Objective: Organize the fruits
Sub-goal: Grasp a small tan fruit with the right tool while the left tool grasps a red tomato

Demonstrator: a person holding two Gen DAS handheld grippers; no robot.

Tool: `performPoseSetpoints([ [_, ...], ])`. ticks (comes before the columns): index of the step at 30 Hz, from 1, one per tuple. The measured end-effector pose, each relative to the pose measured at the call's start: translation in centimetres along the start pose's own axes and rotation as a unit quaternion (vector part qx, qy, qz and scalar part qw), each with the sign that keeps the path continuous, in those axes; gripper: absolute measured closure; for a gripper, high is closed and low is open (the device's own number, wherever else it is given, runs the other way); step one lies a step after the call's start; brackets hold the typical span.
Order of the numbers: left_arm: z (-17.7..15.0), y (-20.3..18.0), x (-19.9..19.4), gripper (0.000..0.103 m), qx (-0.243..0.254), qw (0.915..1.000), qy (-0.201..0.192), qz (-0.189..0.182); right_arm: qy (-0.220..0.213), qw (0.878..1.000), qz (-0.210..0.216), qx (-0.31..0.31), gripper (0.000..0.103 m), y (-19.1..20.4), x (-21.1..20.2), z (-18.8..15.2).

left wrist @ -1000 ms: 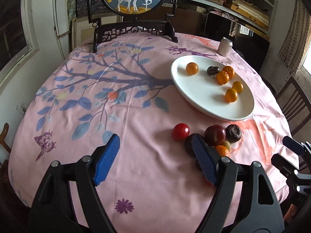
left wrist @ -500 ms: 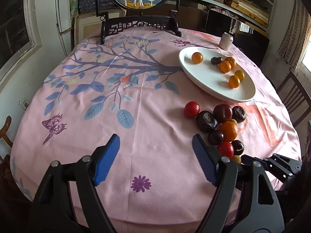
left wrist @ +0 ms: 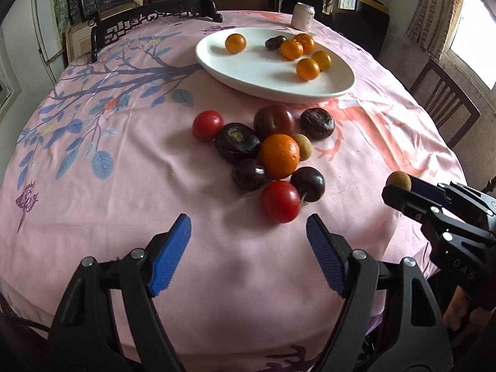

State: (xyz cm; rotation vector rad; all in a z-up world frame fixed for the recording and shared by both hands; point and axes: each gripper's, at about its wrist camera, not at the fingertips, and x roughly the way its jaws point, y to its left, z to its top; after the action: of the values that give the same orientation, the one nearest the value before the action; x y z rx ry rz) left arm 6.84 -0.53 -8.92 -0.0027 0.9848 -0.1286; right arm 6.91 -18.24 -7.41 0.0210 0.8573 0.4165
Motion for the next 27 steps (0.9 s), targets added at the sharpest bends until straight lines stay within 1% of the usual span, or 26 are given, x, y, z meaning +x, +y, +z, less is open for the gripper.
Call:
performPoseSetpoints([
  [2,0.1,-0.8,0.6,0.033,0.009,0.9999,0.006,0.003,-0.005,1.000,0.003,0.010,0.078,-0.8,-0.5,-0.2],
  [3,0.1,-1.1,0.9,0.036,0.010,0.9999,0.010,0.003,-0.007,1.000,0.004,0.014,0.078,-1.1,-0.7,-0.3],
  [5,0.4,-1.3,1.5,0.045,0.009,0.9998,0.015,0.007,-0.011,1.000,0.008,0.021,0.078,-1.6,-1.0,-0.6],
  [7,0.8,-1.2,2.2,0.052,0.004,0.9997,0.022,0.009,-0.013,0.999,0.013,0.027,0.078,-1.9,-1.1,-0.7],
  [9,1.2,-1.2,2.7,0.054,0.001,0.9998,0.017,0.008,-0.012,0.999,0.019,0.032,0.078,-2.1,-1.1,-0.8],
  [10,1.4,-1.2,2.8,0.057,0.001,0.9999,0.015,0.007,-0.011,0.999,0.021,0.034,0.078,-2.2,-1.1,-0.9],
  [11,1.6,-1.1,2.8,0.063,0.000,0.9999,0.013,0.002,-0.011,0.999,0.021,0.035,0.078,-2.3,-1.0,-0.9],
  [12,1.6,-1.1,2.8,0.071,-0.003,0.9999,0.013,-0.009,-0.012,0.999,0.021,0.035,0.078,-2.3,-1.1,-0.9],
  [16,1.4,-1.2,1.9,0.072,0.001,0.9999,0.001,-0.014,-0.017,0.999,0.022,0.036,0.078,-2.1,-1.4,-1.0],
  [22,1.2,-1.1,-0.9,0.072,0.001,0.9993,-0.024,-0.028,-0.019,0.999,0.029,0.032,0.078,-1.5,-1.4,-0.9],
  [27,2.0,-0.5,-2.3,0.072,-0.001,0.9987,-0.040,-0.033,-0.016,0.999,0.028,0.032,0.078,-1.5,-1.1,-0.6],
])
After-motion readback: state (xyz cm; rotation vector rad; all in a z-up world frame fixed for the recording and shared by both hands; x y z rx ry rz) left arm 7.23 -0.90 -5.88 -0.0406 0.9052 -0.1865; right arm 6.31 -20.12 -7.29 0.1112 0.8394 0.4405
